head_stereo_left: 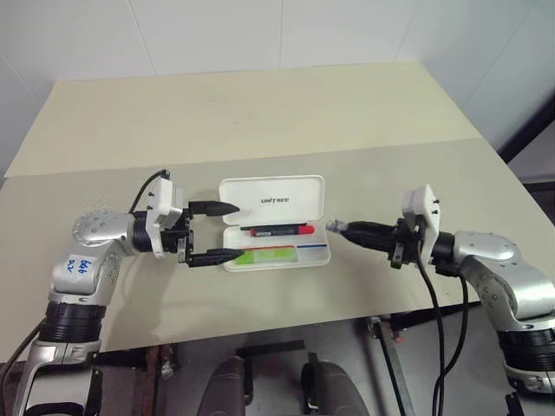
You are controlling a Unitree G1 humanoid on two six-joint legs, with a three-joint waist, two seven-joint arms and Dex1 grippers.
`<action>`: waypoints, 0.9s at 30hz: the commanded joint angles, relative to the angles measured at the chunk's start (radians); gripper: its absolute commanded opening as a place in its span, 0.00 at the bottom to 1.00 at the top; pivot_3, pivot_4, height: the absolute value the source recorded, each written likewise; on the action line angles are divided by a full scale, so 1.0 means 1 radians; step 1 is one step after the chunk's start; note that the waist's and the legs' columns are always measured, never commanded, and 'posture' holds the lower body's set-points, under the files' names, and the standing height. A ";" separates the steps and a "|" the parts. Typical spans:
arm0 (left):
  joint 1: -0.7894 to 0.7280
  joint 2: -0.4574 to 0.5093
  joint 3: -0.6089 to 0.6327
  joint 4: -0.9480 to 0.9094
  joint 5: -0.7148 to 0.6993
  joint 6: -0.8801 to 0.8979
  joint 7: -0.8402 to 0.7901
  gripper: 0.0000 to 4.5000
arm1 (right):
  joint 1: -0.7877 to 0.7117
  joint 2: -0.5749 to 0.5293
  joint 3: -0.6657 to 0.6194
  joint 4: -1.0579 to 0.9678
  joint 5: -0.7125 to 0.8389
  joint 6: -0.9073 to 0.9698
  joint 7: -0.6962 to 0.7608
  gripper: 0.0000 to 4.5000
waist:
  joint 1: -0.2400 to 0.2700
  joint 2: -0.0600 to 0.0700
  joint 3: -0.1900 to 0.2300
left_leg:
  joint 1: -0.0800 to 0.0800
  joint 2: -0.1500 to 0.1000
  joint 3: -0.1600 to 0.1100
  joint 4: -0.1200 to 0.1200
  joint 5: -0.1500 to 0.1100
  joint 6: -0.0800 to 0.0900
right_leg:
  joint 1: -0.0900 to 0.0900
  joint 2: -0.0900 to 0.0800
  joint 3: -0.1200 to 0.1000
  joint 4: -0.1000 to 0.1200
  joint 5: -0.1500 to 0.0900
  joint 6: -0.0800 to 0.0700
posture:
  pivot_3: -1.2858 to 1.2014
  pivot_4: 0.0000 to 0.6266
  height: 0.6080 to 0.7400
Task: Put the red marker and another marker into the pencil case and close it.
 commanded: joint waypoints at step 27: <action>0.020 0.025 0.019 -0.115 -0.022 0.027 0.019 1.00 | -0.171 0.079 0.188 0.371 -0.208 -0.306 0.268 0.06 | 0.000 0.000 0.000 | -0.001 0.000 0.001 0.000 0.000 0.000 | 0.000 0.000 -0.002 -0.002 0.001 0.001 | 0.52 0.24 1.00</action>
